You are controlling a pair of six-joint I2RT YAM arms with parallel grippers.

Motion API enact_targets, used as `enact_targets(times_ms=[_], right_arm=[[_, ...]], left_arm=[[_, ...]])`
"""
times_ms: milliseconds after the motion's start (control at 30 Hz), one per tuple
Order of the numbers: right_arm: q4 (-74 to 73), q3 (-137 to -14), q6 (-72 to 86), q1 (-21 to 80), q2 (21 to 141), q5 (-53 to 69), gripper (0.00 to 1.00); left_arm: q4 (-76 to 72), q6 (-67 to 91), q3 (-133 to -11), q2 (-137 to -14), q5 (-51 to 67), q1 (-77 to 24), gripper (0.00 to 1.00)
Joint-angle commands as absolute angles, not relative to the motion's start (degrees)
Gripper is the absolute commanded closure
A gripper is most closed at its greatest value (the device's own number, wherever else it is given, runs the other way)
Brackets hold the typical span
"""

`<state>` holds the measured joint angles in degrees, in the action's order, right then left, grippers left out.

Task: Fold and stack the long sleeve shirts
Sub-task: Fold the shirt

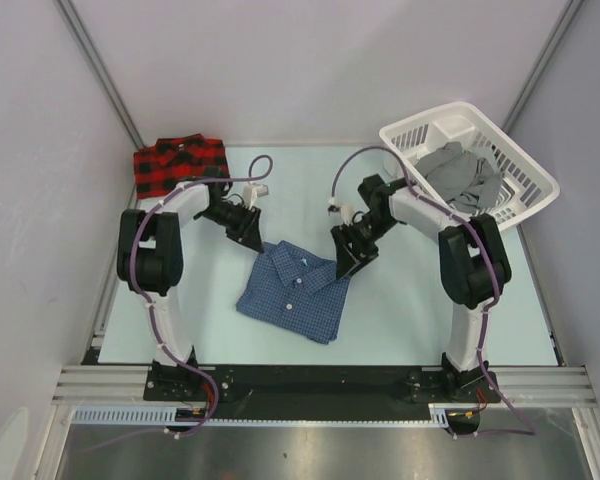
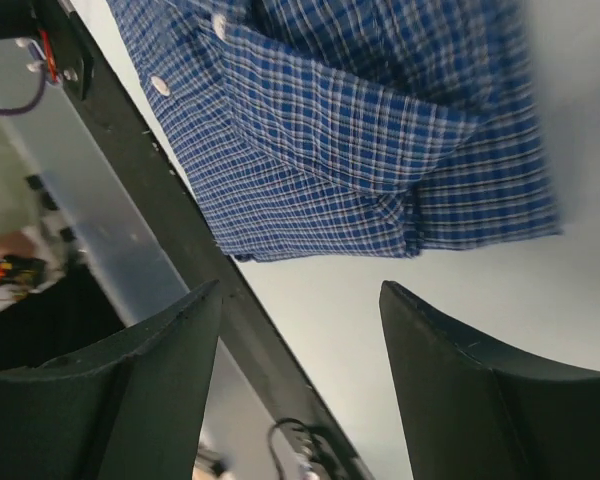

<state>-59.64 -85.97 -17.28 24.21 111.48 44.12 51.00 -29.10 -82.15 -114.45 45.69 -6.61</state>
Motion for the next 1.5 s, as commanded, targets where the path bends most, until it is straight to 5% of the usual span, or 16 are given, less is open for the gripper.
enact_targets(times_ms=[0,167,300,367,400,467,533,633,933,1267,1467], right_arm=[[-50.46,-78.85,-7.22,23.47,109.24,49.21,0.3],[-46.06,-76.82,-3.08,21.98,112.31,49.75,0.32],[-40.71,-74.89,1.92,21.62,114.96,52.11,0.33],[-36.59,-73.92,4.38,21.62,115.57,52.29,0.37],[-35.43,-73.57,5.87,21.62,116.19,51.77,0.41],[-33.41,-73.39,6.41,21.53,117.15,50.72,0.59],[-34.18,-75.92,5.28,21.01,119.52,49.05,0.8],[-35.68,-80.05,3.43,18.91,123.04,46.86,1.0],[-43.23,-96.67,-3.85,15.47,128.76,44.47,1.0],[-46.94,-93.87,-7.47,15.38,123.67,43.86,0.92],[-45.7,-95.18,-7.03,15.38,124.36,43.33,0.96]], left_arm=[[50.71,-31.64,-86.48,-117.06,46.14,-6.59,0.76],[45.89,-25.15,-86.05,-119.53,44.57,-5.98,0.99],[41.93,-20.75,-83.33,-118.83,43.86,-4.66,1.0],[39.65,-18.2,-81.66,-116.3,46.57,-2.73,0.92],[37.9,-17.24,-79.56,-115.24,47.19,-1.94,0.75],[37.35,-15.38,-77.27,-111.73,47.63,-0.18,0.6],[37.35,-14.86,-76.29,-109.44,47.46,2.54,0.55],[37.35,-15.29,-74.45,-103.81,45.18,3.43,0.5],[36.74,-14.68,-69.17,-98.0,45.44,3.61,0.47],[37.89,-17.05,-69.08,-99.05,45.8,-6.67,0.45],[35.6,-15.21,-70.49,-103.0,39.56,-9.32,0.46]])
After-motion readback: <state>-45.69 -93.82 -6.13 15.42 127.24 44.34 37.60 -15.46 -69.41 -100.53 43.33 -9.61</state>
